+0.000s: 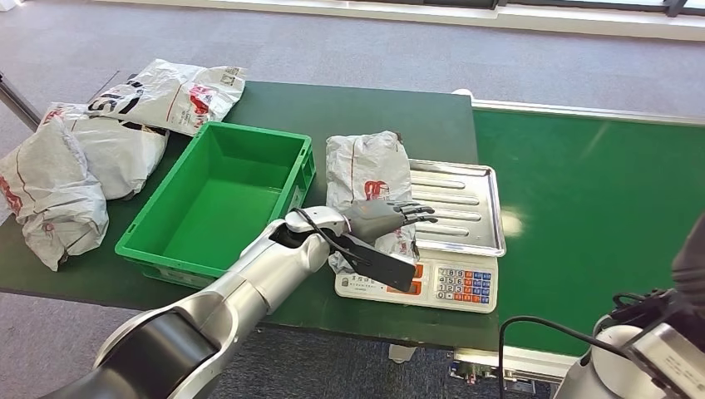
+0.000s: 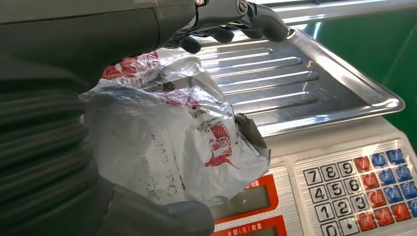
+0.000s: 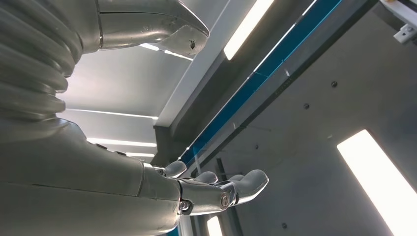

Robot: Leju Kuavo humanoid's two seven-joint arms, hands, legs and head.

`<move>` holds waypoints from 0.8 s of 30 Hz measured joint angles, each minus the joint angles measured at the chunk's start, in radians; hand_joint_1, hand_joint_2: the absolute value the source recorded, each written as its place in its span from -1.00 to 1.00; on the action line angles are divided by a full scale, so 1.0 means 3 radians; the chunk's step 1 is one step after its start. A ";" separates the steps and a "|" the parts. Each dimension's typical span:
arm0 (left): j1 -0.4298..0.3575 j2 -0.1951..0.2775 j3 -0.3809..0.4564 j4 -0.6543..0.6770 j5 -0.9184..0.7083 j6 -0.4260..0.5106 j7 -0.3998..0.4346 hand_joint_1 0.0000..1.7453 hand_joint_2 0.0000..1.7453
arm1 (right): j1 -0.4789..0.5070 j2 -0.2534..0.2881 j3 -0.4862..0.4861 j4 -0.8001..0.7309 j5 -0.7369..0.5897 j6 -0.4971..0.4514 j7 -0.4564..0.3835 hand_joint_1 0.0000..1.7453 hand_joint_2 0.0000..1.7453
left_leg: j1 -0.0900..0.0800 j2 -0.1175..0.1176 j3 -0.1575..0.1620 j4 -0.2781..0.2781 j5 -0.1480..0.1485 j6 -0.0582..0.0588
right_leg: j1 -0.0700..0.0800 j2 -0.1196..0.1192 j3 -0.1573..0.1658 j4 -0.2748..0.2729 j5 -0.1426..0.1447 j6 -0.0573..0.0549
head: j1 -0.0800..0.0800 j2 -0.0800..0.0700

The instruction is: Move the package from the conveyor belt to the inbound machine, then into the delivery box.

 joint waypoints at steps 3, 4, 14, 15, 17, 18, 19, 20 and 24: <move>-0.0023 -0.0011 -0.0052 0.0053 -0.0033 0.0005 0.0063 -1.00 1.00 | 0.0000 -0.0001 0.0000 0.0000 0.0001 0.0000 -0.0001 -1.00 1.00 | 0.0000 0.0000 0.0000 0.0000 0.0000 0.0000 | 0.0000 0.0000 0.0000 0.0000 0.0000 0.0000 | 0.0000 0.0000; -0.0031 -0.0013 -0.0071 0.0069 -0.0046 0.0008 0.0083 -1.00 1.00 | 0.0000 -0.0001 0.0000 0.0000 0.0001 0.0000 -0.0001 -1.00 1.00 | 0.0000 0.0000 0.0000 0.0000 0.0000 0.0000 | 0.0000 0.0000 0.0000 0.0000 0.0000 0.0000 | 0.0000 0.0000; -0.0082 -0.0017 -0.0186 0.0192 -0.0125 0.0019 0.0209 1.00 1.00 | 0.0001 -0.0002 -0.0001 0.0000 -0.0004 0.0000 -0.0001 -1.00 1.00 | 0.0000 0.0000 0.0000 0.0000 0.0000 0.0000 | 0.0000 0.0000 0.0000 0.0000 0.0000 0.0000 | 0.0000 0.0000; -0.0087 -0.0016 -0.0203 0.0203 -0.0146 0.0023 0.0239 1.00 1.00 | 0.0001 -0.0003 -0.0001 0.0000 -0.0006 0.0000 -0.0001 -1.00 1.00 | 0.0000 0.0000 0.0000 0.0000 0.0000 0.0000 | 0.0000 0.0000 0.0000 0.0000 0.0000 0.0000 | 0.0000 0.0000; -0.0095 -0.0015 -0.0231 0.0228 -0.0178 0.0036 0.0295 1.00 1.00 | 0.0001 -0.0004 -0.0001 0.0000 -0.0015 0.0000 -0.0001 -1.00 1.00 | 0.0000 0.0000 0.0000 0.0000 0.0000 0.0000 | 0.0000 0.0000 0.0000 0.0000 0.0000 0.0000 | 0.0000 0.0000; -0.0098 -0.0014 -0.0240 0.0240 -0.0184 0.0044 0.0310 1.00 1.00 | 0.0001 -0.0004 -0.0001 0.0000 -0.0020 0.0000 -0.0001 -1.00 1.00 | 0.0000 0.0000 0.0000 0.0000 0.0000 0.0000 | 0.0000 0.0000 0.0000 0.0000 0.0000 0.0000 | 0.0000 0.0000; -0.0101 -0.0012 -0.0248 0.0252 -0.0187 0.0054 0.0321 1.00 1.00 | 0.0001 -0.0004 -0.0001 0.0000 -0.0025 0.0000 -0.0001 -1.00 1.00 | 0.0000 0.0000 0.0000 0.0000 0.0000 0.0000 | 0.0000 0.0000 0.0000 0.0000 0.0000 0.0000 | 0.0000 0.0000; -0.0104 -0.0009 -0.0257 0.0262 -0.0186 0.0065 0.0328 1.00 1.00 | 0.0001 -0.0004 -0.0001 0.0000 -0.0030 0.0000 -0.0001 -1.00 1.00 | 0.0000 0.0000 0.0000 0.0000 0.0000 0.0000 | 0.0000 0.0000 0.0001 0.0000 0.0000 0.0000 | 0.0000 0.0000; -0.0115 0.0003 -0.0286 0.0289 -0.0167 0.0091 0.0346 1.00 1.00 | 0.0001 -0.0004 -0.0001 0.0001 -0.0040 0.0000 -0.0001 -1.00 1.00 | 0.0000 0.0000 0.0000 0.0000 0.0000 0.0000 | 0.0000 -0.0001 0.0001 0.0000 0.0000 0.0000 | 0.0000 0.0000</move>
